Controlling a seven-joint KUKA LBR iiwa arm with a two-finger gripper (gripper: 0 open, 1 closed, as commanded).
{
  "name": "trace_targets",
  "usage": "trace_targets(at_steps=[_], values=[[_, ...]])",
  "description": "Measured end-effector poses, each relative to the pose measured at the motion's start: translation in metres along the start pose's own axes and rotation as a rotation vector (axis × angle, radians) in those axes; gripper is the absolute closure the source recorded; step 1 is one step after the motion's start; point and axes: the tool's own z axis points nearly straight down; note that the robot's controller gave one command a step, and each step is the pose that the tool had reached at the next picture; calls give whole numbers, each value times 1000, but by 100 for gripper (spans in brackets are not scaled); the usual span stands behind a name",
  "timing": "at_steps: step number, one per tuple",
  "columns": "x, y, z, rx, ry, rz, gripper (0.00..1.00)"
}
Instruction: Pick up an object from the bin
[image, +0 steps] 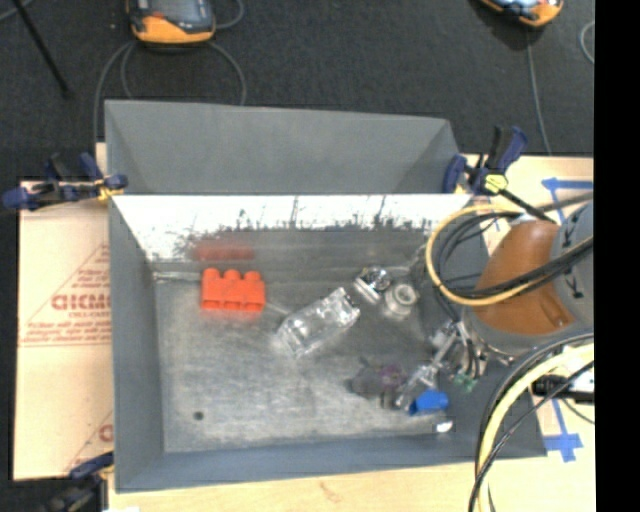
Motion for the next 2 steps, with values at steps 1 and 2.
trace_targets(at_steps=[1,2], values=[[18,-5,6,0,-11,34,0],[16,-6,7,-5,-7,83,0]])
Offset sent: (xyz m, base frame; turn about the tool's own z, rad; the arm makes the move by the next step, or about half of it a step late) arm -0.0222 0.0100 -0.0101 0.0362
